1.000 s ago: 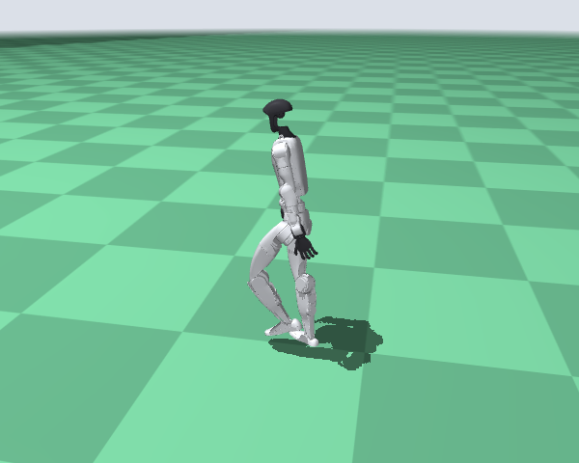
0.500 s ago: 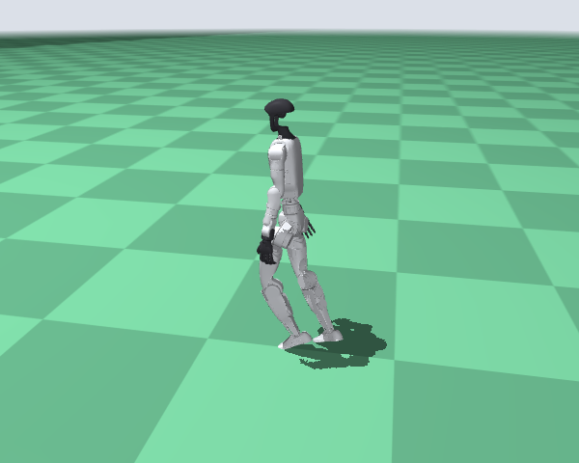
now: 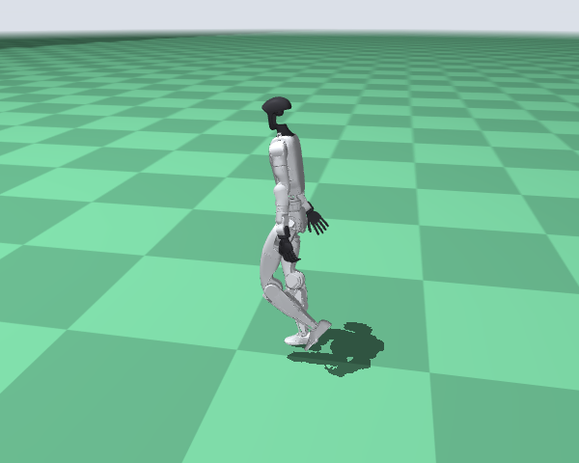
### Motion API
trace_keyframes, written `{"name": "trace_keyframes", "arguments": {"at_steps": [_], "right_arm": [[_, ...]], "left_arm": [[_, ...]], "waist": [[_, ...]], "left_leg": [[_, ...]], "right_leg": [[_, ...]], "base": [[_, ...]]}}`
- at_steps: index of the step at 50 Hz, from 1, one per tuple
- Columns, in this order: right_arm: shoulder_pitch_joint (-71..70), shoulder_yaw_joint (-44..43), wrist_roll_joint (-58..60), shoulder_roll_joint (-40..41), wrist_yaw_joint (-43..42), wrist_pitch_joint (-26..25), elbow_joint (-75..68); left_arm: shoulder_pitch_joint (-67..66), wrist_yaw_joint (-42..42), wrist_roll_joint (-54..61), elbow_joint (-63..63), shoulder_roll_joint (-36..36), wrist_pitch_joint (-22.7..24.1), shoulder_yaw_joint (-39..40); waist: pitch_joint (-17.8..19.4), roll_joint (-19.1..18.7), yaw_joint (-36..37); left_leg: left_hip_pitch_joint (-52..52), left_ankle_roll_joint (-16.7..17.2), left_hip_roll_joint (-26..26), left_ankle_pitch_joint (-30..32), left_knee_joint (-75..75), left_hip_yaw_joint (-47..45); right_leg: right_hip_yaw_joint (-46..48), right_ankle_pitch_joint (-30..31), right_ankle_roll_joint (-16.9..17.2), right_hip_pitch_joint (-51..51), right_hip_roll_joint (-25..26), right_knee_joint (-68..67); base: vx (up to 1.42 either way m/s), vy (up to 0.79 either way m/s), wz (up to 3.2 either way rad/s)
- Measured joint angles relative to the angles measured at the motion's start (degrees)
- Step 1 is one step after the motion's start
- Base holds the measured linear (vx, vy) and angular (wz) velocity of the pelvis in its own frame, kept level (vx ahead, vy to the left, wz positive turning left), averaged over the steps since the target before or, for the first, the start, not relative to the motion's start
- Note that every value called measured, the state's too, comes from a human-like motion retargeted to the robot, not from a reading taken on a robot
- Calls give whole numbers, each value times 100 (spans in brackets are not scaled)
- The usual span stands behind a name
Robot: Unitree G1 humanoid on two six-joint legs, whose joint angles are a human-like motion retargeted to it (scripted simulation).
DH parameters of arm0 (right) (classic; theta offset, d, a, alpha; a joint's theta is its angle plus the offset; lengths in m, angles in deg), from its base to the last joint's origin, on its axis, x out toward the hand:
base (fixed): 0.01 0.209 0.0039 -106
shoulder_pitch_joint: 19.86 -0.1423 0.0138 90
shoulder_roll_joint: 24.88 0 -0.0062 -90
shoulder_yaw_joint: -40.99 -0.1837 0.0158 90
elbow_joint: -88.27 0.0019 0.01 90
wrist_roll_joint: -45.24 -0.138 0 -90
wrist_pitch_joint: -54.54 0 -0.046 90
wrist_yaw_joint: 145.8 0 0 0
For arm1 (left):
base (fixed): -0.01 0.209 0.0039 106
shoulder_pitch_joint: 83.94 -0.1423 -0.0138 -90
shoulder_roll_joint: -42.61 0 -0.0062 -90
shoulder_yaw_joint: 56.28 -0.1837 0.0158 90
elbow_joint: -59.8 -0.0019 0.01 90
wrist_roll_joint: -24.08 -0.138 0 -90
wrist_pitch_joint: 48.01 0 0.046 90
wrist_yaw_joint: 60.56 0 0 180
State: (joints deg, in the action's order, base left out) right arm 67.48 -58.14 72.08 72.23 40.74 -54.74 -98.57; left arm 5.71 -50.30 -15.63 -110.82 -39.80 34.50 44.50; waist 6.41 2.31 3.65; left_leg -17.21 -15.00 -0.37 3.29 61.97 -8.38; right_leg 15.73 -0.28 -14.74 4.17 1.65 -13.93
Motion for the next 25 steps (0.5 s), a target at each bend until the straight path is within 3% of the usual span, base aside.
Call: {"name": "trace_keyframes", "arguments": {"at_steps": [2, 5, 7, 8, 10, 13, 14, 15, 17, 18, 22, 25], "right_arm": [[-117, 98, 26, 86, -38, 85, 129], [-300, 304, 82, 160, -47, 184, 396], [-475, 408, 200, 182, -60, 236, 712], [-553, 467, 270, 179, -60, 255, 884], [-661, 604, 352, 117, -36, 304, 1221], [-886, 794, 414, 60, 96, 375, 1771], [-938, 845, 421, 47, 130, 397, 1963], [-980, 898, 420, 34, 159, 420, 2155], [-993, 1011, 402, 47, 190, 495, 2468], [-1007, 1026, 445, 89, 198, 537, 2561], [-1017, 1004, 639, 310, 167, 501, 2745], [-769, 969, 627, 368, -11, 584, 2680]], "left_arm": [[-47, 11, 59, -106, -73, -95, 106], [-92, -89, 253, -192, -181, -142, 184], [-57, -170, 430, -243, -196, -144, 279], [-49, -194, 493, -265, -167, -141, 336], [-93, -227, 572, -282, -37, -112, 373], [-168, -142, 546, -257, -8, -52, 377], [-194, -73, 496, -254, 2, -33, 353], [-221, 5, 437, -258, 14, -15, 323], [-280, 128, 259, -328, 30, -47, 311], [-301, 154, 177, -378, 30, -89, 323], [-176, 73, 81, -496, 3, -318, 465], [-48, 3, 296, -509, -44, -364, 388]], "waist": [[30, 96, 160], [33, 213, 444], [42, 202, 537], [47, 191, 523], [-40, 119, 293], [20, -240, 254], [41, -340, 253], [55, -424, 256], [-22, -347, 276], [-58, -323, 292], [-23, -452, 460], [-33, -469, 313]], "left_leg": [[-248, 0, 98, 148, 369, -54], [-420, 0, 590, -644, 397, -574], [-477, 0, 743, -850, -315, -1029], [-462, 0, 655, -777, -911, -1262], [-479, 0, -88, -247, -2641, -1265], [-321, 1148, -308, 202, -4196, -16], [-281, 1194, -268, 331, -4386, 140], [-251, 1106, -207, 455, -4481, 182], [-252, 283, -131, 371, -4169, -505], [-301, 71, -101, 248, -3947, -496], [-482, 0, 551, -113, -2812, -453], [-301, 0, 637, -159, -2614, -286]], "right_leg": [[66, 95, 46, -220, 10, 237], [170, 124, 177, -480, 14, 453], [254, 122, 343, -549, 0, 481], [265, 140, 472, -550, -63, 444], [485, 89, 914, -416, -399, 201], [493, -289, 1100, -277, -80, -582], [594, -484, 1184, -282, -44, -843], [721, -719, 1288, -302, -46, -1108], [673, -874, 1383, -141, -233, -1733], [538, -819, 1420, -26, -220, -2050], [1048, -217, 1180, 347, -636, -3835], [1061, 291, 866, 658, -691, -4670]], "base": [[30, -6, 38], [35, 9, 38], [26, 47, 51], [8, 68, 96], [10, 73, 131], [35, 18, 27], [40, 10, -16], [49, 13, -32], [52, 11, -54], [50, 2, -90], [51, -5, -114], [52, -8, -19]]}}
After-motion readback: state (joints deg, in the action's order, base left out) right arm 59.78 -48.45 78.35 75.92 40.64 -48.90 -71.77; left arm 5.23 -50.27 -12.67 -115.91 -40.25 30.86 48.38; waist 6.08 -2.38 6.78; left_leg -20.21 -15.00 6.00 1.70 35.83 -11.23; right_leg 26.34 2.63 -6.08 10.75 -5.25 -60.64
